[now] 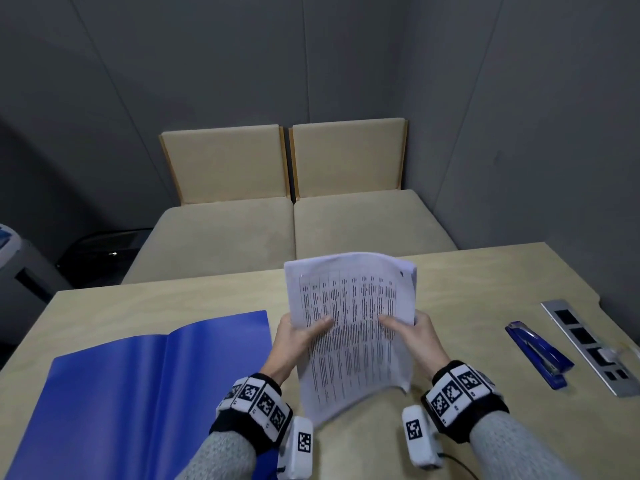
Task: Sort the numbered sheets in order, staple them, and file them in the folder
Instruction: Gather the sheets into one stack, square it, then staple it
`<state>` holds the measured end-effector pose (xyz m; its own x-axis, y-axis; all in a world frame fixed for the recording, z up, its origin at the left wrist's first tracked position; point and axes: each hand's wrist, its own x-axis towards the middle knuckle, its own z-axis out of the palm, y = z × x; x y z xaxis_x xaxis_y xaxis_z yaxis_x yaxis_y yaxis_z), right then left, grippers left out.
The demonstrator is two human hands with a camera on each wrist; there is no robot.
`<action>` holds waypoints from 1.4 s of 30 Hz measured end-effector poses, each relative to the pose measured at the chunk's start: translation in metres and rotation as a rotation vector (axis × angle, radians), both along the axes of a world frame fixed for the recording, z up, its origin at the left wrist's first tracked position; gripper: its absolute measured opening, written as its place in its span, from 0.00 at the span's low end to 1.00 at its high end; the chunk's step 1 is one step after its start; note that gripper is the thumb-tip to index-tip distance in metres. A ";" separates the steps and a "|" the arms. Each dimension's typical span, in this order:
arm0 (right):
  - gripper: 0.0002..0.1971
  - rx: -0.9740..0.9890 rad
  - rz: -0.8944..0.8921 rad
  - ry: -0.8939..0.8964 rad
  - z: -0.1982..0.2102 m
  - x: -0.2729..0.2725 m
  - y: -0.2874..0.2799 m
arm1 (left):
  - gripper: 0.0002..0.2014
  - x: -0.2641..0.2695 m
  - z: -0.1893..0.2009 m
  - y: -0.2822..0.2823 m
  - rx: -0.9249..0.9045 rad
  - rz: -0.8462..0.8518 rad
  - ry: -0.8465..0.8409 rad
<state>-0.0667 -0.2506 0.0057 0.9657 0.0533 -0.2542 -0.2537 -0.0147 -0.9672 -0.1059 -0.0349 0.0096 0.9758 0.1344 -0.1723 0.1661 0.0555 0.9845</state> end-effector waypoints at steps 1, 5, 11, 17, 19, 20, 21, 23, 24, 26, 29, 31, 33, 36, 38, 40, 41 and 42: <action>0.08 -0.032 0.015 -0.001 0.000 0.003 -0.002 | 0.14 0.003 -0.004 0.003 0.000 -0.020 0.043; 0.16 -0.161 0.085 0.191 -0.031 0.011 -0.007 | 0.51 0.009 -0.048 0.007 0.023 0.021 0.437; 0.16 -0.356 0.143 0.466 -0.087 -0.007 -0.020 | 0.61 -0.014 -0.105 -0.009 -0.042 -0.014 0.744; 0.15 -0.402 0.119 0.504 -0.101 -0.008 -0.031 | 0.32 0.005 -0.122 -0.012 -0.189 0.205 0.574; 0.15 -0.428 0.131 0.508 -0.104 -0.003 -0.031 | 0.26 0.017 -0.123 -0.013 -0.156 0.247 0.525; 0.16 -0.448 0.135 0.509 -0.104 -0.001 -0.029 | 0.22 0.022 -0.124 -0.014 -0.090 0.260 0.507; 0.17 -0.473 0.141 0.506 -0.105 0.002 -0.028 | 0.17 0.026 -0.125 -0.016 -0.014 0.280 0.483; 0.17 -0.539 0.158 0.489 -0.105 0.005 -0.024 | 0.17 0.030 -0.132 -0.019 0.087 0.323 0.469; 0.16 -0.576 0.161 0.483 -0.104 0.006 -0.022 | 0.21 0.031 -0.137 -0.020 0.119 0.349 0.469; 0.12 -0.645 0.199 0.478 -0.100 0.007 -0.020 | 0.24 0.032 -0.143 -0.023 0.173 0.380 0.475; 0.13 -0.784 0.174 0.400 -0.088 0.017 -0.040 | 0.25 0.033 -0.146 -0.025 0.195 0.400 0.465; 0.17 -1.038 -0.012 0.262 -0.076 0.034 -0.070 | 0.25 0.034 -0.152 -0.025 0.192 0.398 0.455; 0.18 -1.319 -0.144 0.221 -0.062 0.050 -0.110 | 0.26 0.034 -0.158 -0.025 0.180 0.400 0.448; 0.29 -1.554 -0.185 0.481 -0.061 0.063 -0.166 | 0.27 0.034 -0.167 -0.025 0.168 0.412 0.433; 0.28 -1.580 -0.170 0.573 -0.068 0.062 -0.187 | 0.23 0.034 -0.164 -0.025 0.175 0.407 0.413; 0.23 -1.558 -0.155 0.538 -0.070 0.061 -0.192 | 0.19 0.034 -0.161 -0.025 0.182 0.408 0.401; 0.22 -1.532 -0.149 0.520 -0.073 0.062 -0.191 | 0.19 0.033 -0.160 -0.026 0.176 0.417 0.400; 0.22 -1.489 -0.137 0.515 -0.074 0.064 -0.186 | 0.19 0.033 -0.159 -0.026 0.160 0.416 0.394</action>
